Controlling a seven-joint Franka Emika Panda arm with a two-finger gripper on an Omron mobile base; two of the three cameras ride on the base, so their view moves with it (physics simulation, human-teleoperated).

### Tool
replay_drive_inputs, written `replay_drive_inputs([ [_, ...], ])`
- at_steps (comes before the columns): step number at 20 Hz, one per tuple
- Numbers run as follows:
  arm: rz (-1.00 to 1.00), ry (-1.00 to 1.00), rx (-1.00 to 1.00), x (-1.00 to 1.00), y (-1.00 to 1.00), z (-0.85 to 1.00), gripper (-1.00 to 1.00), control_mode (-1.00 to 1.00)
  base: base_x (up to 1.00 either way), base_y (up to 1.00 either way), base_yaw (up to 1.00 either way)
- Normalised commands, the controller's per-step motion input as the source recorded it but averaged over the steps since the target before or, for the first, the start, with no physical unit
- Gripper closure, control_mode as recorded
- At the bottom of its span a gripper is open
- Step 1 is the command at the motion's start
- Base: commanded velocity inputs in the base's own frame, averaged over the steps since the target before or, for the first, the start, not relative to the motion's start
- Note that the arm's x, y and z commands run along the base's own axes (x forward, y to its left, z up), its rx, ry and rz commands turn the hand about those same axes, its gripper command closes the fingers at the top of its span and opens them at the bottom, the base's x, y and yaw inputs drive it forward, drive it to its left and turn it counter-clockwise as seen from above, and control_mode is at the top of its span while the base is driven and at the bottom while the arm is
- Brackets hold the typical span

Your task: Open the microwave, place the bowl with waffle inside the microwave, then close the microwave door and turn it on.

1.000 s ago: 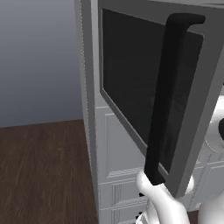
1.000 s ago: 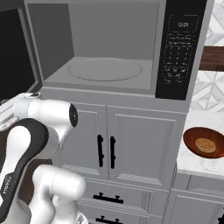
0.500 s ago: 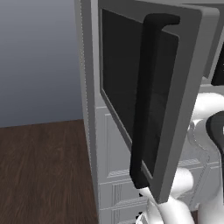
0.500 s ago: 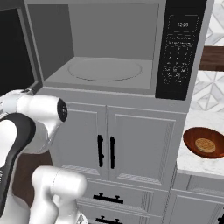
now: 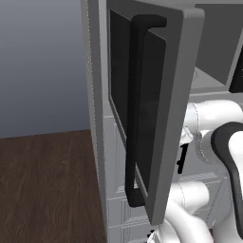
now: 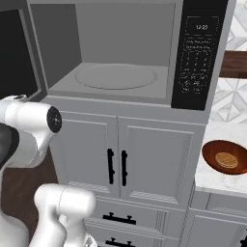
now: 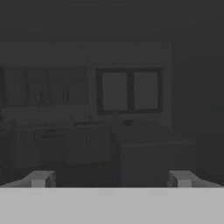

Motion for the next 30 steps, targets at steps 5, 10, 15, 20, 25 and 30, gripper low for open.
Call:
replay_drive_inputs([
  [5, -0.04, 0.0, 0.0, 0.12, 0.24, 0.0, -1.0, -1.0, 0.0, 0.0, 0.0],
  [10, -0.06, -0.02, 0.0, -0.01, -0.63, 0.09, -1.0, -1.0, 0.0, 0.0, 0.0],
  [15, -0.25, 0.0, 0.0, 0.0, -0.97, 0.2, -1.0, -1.0, 0.0, 0.0, 0.0],
  [20, -0.33, 0.0, 0.0, 0.06, -0.96, 0.24, -1.0, -1.0, 0.0, 0.0, 0.0],
  [25, -0.27, 0.0, 0.0, 0.06, -0.99, 0.1, -1.0, -1.0, 0.0, 0.0, 0.0],
  [30, -0.15, 0.0, -0.04, 0.17, -0.73, 0.0, -1.0, -1.0, 0.0, 0.0, 0.0],
])
